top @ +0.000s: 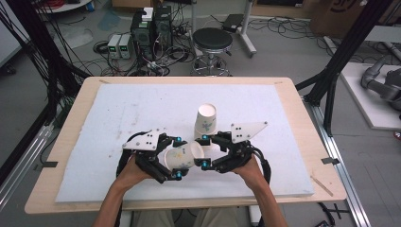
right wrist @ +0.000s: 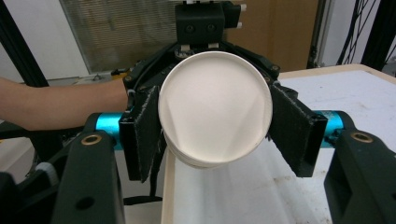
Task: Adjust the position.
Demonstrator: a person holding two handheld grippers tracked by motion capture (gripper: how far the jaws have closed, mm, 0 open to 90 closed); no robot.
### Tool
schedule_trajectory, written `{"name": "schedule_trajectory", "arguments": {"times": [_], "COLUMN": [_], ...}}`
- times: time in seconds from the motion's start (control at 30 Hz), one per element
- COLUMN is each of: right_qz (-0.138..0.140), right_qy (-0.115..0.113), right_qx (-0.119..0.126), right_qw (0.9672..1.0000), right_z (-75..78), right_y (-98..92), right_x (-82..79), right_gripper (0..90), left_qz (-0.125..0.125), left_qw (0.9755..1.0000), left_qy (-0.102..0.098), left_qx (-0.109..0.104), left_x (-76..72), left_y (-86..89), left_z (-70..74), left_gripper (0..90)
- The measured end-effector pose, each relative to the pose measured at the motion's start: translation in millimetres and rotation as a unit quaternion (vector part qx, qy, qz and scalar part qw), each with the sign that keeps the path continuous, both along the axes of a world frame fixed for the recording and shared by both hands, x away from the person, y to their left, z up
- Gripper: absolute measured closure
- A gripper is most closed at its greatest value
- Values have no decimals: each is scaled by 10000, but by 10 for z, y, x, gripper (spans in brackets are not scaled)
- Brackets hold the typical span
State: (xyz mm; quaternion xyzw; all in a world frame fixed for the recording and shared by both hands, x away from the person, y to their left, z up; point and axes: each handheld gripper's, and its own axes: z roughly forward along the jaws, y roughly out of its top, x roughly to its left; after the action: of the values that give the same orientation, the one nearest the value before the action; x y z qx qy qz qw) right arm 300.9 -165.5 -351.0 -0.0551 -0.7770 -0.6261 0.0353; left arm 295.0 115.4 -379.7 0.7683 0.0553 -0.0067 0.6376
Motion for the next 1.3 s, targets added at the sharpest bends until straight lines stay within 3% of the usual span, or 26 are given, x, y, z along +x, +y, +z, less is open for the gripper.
{"name": "schedule_trajectory", "arguments": {"times": [0.17, 0.27, 0.63, 0.67, 0.73, 0.97, 1.03, 1.13, 1.23, 1.3], "right_qz": [26, -11, -14, -28, -85, -157, -195, -151, -160, -136], "right_qy": [1, -11, 5, -9, 52, -38, -46, -64, -143, -210], "right_qx": [-5, -20, -66, -78, -139, -441, -634, -927, -1267, -1556], "right_qw": [10000, 10000, 10000, 10000, 9999, 9989, 9978, 9956, 9917, 9875], "right_z": [-10, -13, -36, -39, -36, -13, -9, 7, 45, 67], "right_y": [11, 8, 4, 4, 18, 25, 29, 39, 51, 64], "right_x": [-1, 1, 12, 11, 3, -18, -26, -37, -51, -69], "right_gripper": [382, 382, 375, 349, 173, 168, 167, 167, 167, 168], "left_qz": [-18, -96, -13, 10, 14, 27, 29, 11, -70, -147], "left_qw": [10000, 9999, 9999, 9999, 9999, 10000, 9999, 9981, 9937, 9883], "left_qy": [3, -54, -123, -128, -100, -82, -63, -67, -21, -74], "left_qx": [22, -86, -99, -90, -96, -26, 99, 620, 1116, 1518], "left_x": [8, -8, -14, -13, -11, -22, -41, -68, -76, -66], "left_y": [14, 39, 74, 75, 82, 99, 99, 82, 70, 65], "left_z": [-19, -26, -34, -34, -36, -35, -15, 47, 130, 199], "left_gripper": [154, 249, 312, 313, 314, 314, 314, 312, 312, 312]}}
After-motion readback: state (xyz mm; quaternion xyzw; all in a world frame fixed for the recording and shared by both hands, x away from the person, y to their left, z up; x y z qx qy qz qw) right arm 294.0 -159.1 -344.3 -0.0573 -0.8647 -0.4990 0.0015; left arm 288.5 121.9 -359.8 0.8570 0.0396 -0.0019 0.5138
